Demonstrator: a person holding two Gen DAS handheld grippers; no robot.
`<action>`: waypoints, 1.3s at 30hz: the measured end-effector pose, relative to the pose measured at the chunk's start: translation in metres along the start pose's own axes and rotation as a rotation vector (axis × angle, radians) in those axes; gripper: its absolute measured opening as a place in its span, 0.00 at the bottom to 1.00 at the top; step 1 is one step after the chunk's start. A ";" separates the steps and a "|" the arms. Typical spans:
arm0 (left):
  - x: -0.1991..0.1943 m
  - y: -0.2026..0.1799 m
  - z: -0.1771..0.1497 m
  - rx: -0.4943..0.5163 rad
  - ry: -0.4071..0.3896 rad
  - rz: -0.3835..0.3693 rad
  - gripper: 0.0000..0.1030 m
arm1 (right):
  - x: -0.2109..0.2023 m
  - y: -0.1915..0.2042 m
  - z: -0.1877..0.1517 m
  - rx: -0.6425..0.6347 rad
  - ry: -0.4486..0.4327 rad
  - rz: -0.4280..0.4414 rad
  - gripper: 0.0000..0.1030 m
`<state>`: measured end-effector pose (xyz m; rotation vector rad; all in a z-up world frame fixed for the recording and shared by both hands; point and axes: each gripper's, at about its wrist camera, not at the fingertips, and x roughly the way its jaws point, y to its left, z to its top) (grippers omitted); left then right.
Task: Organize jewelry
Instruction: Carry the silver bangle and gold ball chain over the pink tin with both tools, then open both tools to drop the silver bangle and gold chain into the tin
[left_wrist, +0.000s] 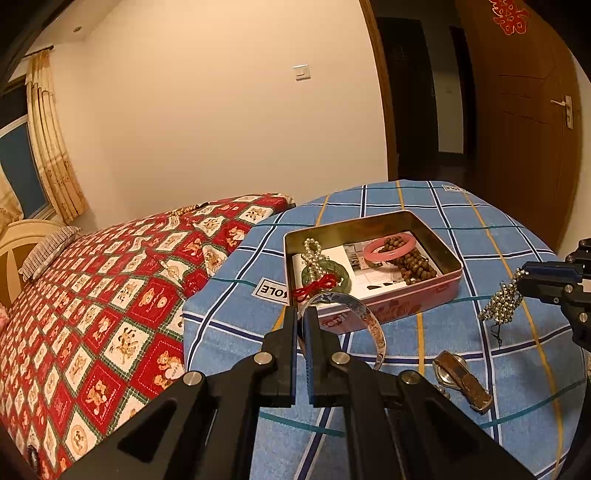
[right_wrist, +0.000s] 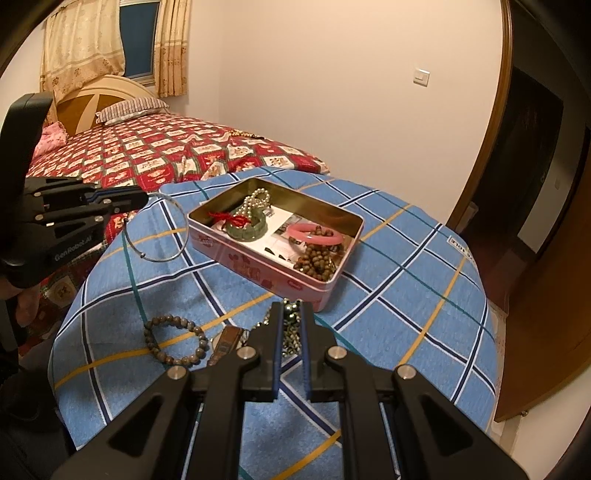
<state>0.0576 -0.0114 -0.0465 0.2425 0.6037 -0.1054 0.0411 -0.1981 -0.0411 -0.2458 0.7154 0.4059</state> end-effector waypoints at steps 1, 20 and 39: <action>0.001 0.000 0.001 0.002 0.000 0.000 0.02 | 0.001 0.000 0.001 -0.002 0.000 0.000 0.10; 0.035 0.005 0.052 0.024 -0.046 0.003 0.02 | 0.021 -0.020 0.047 -0.041 -0.040 -0.011 0.10; 0.107 -0.005 0.071 0.083 0.015 0.036 0.02 | 0.090 -0.027 0.083 -0.083 0.029 -0.019 0.10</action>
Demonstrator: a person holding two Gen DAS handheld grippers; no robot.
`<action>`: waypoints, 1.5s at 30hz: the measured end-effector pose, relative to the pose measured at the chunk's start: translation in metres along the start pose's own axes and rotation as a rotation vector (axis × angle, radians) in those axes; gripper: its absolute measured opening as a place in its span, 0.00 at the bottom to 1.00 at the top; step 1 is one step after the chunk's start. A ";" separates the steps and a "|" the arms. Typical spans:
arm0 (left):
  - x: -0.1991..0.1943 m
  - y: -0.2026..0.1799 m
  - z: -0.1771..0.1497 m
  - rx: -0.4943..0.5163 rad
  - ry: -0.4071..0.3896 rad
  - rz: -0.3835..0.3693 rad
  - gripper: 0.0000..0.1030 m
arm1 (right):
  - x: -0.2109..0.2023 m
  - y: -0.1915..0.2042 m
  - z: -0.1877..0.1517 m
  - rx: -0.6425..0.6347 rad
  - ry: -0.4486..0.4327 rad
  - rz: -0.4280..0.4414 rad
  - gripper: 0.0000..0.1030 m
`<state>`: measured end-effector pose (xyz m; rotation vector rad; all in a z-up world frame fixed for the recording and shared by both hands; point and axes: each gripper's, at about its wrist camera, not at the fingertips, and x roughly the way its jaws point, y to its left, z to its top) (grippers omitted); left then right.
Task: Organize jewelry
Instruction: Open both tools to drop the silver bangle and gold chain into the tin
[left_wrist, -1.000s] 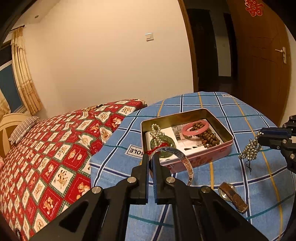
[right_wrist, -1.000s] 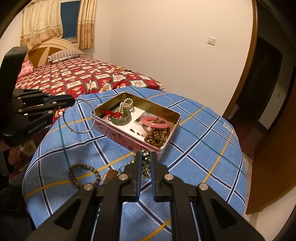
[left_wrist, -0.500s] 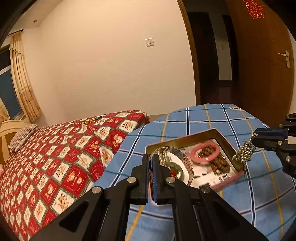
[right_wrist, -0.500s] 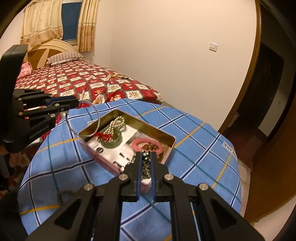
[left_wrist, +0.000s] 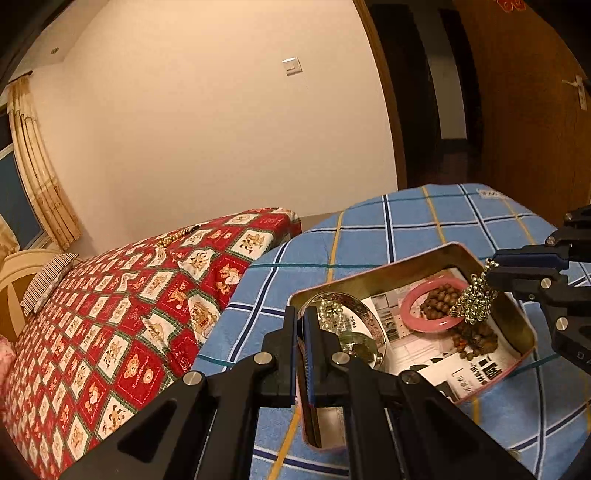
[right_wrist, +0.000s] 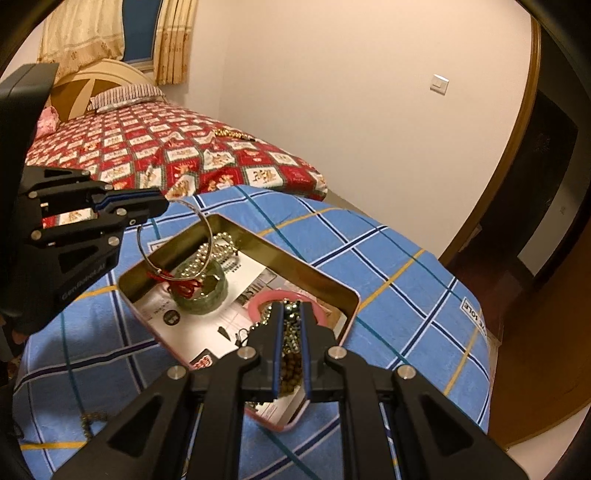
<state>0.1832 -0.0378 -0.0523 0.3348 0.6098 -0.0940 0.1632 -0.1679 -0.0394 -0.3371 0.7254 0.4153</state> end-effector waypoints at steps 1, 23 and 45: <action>0.004 -0.001 -0.001 0.001 0.006 -0.001 0.02 | 0.003 0.000 0.000 -0.001 0.005 0.000 0.10; 0.028 -0.007 -0.008 0.014 0.049 -0.011 0.02 | 0.040 0.004 -0.006 -0.016 0.074 0.005 0.10; 0.023 -0.009 -0.006 0.008 0.050 0.007 0.09 | 0.040 0.008 -0.008 -0.039 0.080 -0.033 0.30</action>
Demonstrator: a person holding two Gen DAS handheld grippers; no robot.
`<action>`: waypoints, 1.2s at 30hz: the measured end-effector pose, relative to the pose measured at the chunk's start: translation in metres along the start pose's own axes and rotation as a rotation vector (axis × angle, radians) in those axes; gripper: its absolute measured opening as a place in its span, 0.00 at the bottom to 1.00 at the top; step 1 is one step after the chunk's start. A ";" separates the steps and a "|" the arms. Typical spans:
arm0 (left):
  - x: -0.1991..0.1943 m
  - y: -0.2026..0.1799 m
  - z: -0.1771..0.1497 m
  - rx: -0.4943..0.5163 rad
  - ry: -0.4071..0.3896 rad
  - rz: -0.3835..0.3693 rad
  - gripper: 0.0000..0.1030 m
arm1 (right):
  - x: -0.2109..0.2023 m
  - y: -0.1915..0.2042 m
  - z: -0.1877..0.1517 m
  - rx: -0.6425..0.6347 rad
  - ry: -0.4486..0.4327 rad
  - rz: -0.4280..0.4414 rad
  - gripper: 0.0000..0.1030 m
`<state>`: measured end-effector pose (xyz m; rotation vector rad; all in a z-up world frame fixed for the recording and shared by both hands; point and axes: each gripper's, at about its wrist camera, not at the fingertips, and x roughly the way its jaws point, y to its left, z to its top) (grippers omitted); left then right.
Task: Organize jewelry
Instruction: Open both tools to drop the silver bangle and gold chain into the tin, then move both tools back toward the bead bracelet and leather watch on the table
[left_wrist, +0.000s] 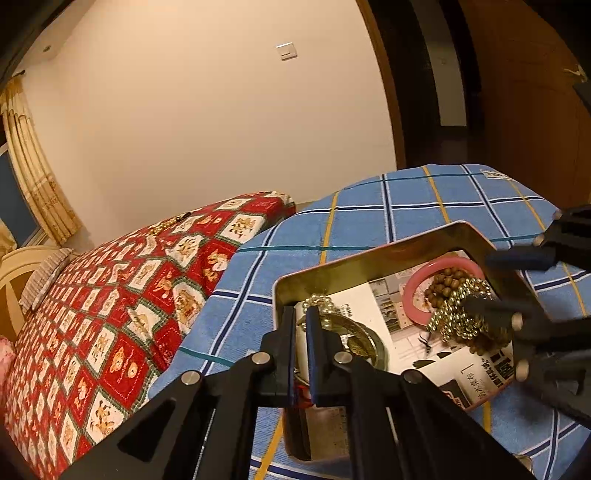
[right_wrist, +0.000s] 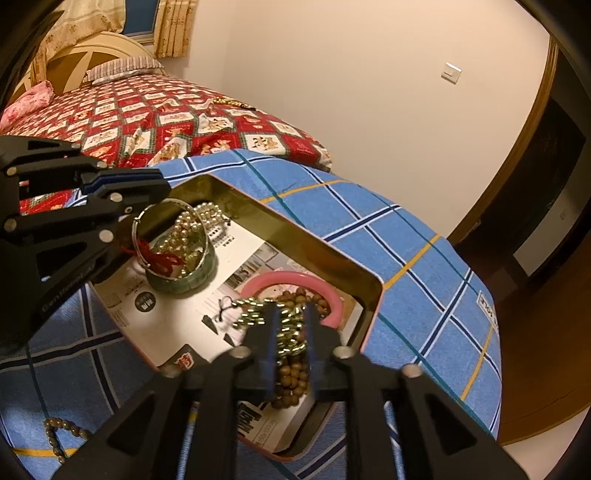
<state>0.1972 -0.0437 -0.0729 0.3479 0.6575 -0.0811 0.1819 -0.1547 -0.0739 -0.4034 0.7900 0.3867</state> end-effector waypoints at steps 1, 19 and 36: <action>0.000 0.000 0.000 -0.002 0.004 0.011 0.23 | -0.001 -0.001 0.000 0.003 -0.003 -0.001 0.43; -0.017 0.006 -0.006 -0.018 -0.039 0.064 0.73 | -0.009 0.004 -0.007 -0.004 -0.008 -0.038 0.49; -0.037 0.009 -0.017 -0.038 -0.042 0.073 0.73 | -0.022 0.006 -0.017 0.005 -0.011 -0.045 0.51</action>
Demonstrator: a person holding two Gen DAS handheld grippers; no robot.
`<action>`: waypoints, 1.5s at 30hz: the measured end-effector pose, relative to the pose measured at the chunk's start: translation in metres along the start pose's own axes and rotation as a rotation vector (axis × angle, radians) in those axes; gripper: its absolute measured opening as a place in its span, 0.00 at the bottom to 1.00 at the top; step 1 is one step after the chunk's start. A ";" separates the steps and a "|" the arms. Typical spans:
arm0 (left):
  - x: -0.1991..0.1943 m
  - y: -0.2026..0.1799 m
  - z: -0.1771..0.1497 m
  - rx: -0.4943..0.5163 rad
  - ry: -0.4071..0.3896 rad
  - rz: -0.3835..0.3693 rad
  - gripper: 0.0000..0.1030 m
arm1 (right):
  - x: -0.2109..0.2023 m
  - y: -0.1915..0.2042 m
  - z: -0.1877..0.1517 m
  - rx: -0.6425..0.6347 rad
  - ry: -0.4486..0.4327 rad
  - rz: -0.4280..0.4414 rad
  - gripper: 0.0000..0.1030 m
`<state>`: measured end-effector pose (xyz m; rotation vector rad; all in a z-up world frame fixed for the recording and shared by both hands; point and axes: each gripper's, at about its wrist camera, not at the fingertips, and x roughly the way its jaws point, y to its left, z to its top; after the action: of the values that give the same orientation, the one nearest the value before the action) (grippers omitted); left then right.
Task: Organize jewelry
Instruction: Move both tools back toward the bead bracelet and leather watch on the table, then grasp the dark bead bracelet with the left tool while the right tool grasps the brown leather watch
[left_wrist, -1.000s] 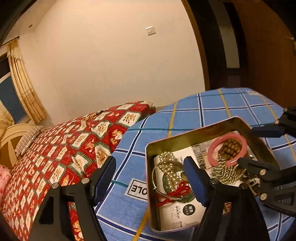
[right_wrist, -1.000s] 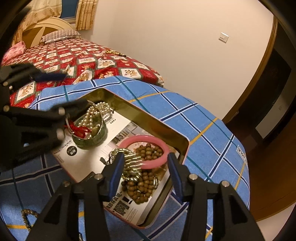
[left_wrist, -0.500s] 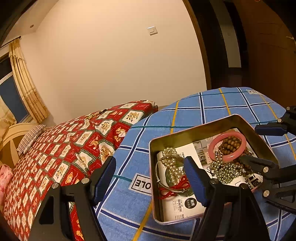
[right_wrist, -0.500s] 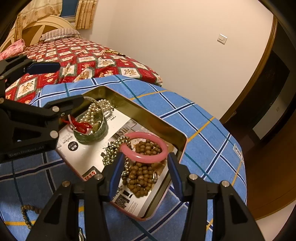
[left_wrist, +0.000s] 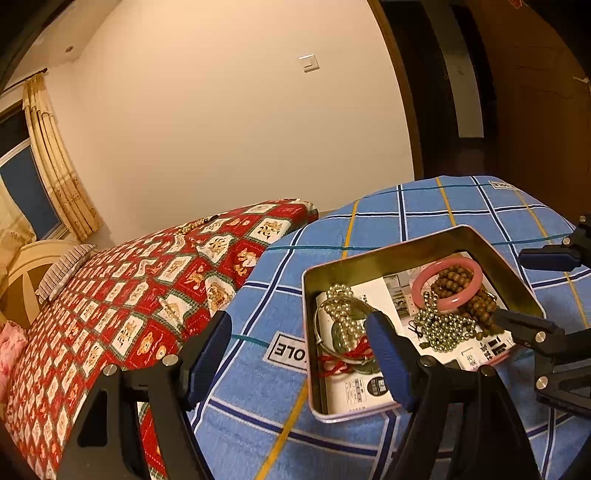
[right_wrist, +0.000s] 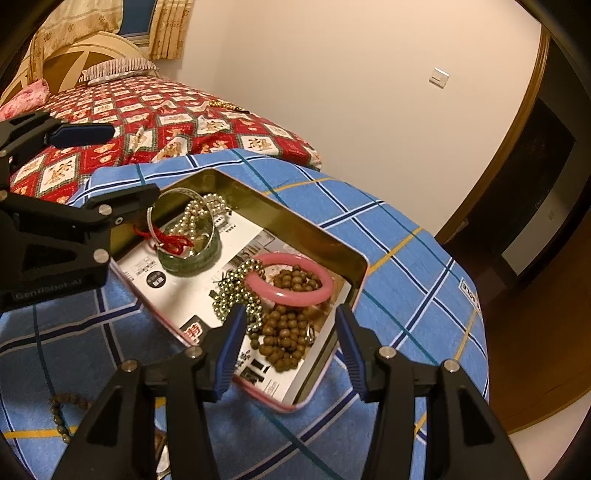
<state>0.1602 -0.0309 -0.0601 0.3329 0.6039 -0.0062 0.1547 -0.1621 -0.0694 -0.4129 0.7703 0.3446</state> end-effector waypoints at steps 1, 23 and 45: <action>-0.002 0.001 -0.001 -0.004 0.001 0.000 0.73 | -0.003 0.001 -0.002 0.002 -0.001 -0.002 0.51; -0.061 -0.013 -0.084 -0.031 0.088 -0.049 0.73 | -0.048 0.030 -0.063 0.040 0.050 0.037 0.54; -0.076 -0.046 -0.111 0.016 0.132 -0.117 0.73 | -0.060 0.067 -0.089 0.054 0.081 0.106 0.57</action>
<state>0.0310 -0.0466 -0.1174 0.3144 0.7536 -0.1020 0.0320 -0.1556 -0.0989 -0.3372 0.8806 0.4071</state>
